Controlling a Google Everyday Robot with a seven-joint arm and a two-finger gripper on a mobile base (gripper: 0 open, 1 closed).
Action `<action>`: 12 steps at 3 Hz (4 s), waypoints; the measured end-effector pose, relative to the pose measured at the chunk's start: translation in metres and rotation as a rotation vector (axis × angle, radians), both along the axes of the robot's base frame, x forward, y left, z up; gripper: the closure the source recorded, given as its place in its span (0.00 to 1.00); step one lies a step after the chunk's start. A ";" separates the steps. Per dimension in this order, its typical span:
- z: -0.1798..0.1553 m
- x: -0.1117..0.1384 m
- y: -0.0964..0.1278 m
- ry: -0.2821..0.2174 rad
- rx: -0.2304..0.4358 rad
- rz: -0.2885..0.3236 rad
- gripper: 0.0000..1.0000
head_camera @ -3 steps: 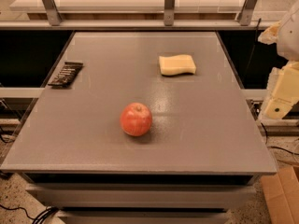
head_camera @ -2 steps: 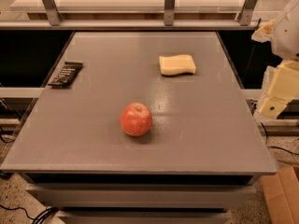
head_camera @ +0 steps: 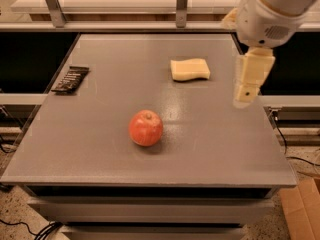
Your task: Move sponge near apple
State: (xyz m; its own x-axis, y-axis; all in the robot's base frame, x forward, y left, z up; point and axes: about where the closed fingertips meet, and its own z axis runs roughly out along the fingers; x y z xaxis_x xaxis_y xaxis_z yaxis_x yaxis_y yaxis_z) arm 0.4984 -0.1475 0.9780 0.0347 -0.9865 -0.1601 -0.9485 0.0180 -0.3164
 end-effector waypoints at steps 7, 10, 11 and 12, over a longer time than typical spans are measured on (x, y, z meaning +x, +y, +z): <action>-0.089 0.167 0.064 0.047 -0.196 0.172 0.00; -0.135 0.174 0.062 0.140 -0.191 0.168 0.19; -0.145 0.172 0.060 0.166 -0.189 0.164 0.42; -0.143 0.172 0.059 0.170 -0.189 0.163 0.65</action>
Offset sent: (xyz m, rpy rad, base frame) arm 0.1228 0.0693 -0.0227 -0.1809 -0.0275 0.2157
